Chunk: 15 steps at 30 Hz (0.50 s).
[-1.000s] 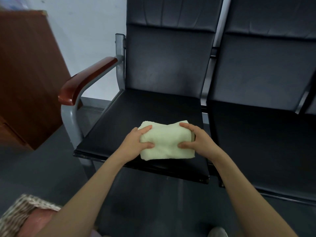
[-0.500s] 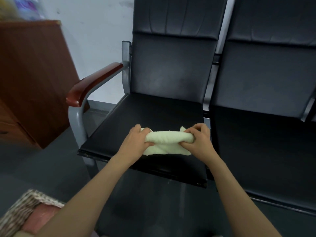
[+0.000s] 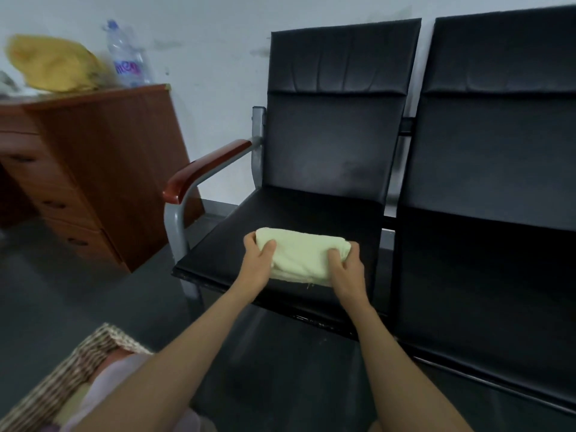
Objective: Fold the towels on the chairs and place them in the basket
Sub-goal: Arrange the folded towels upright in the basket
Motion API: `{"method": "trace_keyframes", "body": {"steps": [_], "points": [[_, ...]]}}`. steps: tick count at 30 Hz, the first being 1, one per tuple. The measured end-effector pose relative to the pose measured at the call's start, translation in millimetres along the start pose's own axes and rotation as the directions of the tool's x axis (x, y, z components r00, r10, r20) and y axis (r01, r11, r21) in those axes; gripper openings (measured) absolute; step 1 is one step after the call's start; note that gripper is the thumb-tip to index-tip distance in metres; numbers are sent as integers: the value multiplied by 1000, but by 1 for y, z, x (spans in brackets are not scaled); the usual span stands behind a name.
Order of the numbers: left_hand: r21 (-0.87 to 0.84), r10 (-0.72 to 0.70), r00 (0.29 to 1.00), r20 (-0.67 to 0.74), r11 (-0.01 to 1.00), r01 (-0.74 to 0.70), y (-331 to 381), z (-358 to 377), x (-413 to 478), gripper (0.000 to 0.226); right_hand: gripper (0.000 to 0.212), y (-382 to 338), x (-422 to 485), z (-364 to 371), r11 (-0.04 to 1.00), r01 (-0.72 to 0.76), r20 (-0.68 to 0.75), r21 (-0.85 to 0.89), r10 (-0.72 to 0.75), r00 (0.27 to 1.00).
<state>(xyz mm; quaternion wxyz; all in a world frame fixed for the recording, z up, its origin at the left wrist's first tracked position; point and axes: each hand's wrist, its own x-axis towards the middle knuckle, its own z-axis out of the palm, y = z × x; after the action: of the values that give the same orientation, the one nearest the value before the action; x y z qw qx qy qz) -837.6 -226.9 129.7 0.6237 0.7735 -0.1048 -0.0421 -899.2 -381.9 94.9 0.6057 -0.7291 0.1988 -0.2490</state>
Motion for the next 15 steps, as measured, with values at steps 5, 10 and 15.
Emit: {"method": "trace_keyframes", "body": {"steps": [5, 10, 15], "points": [[180, 88, 996, 30, 979, -92, -5, -24, 0, 32, 30, -2, 0, 8, 996, 55, 87, -64, -49, 995], [312, 138, 988, 72, 938, -153, -21, -78, 5, 8, 22, -14, -4, 47, 972, 215, 259, -99, -183, 948], [279, 53, 996, -74, 960, -30, -63, -170, -13, 10, 14, -18, -24, 132, 942, 295, 518, -162, -173, 838]]}}
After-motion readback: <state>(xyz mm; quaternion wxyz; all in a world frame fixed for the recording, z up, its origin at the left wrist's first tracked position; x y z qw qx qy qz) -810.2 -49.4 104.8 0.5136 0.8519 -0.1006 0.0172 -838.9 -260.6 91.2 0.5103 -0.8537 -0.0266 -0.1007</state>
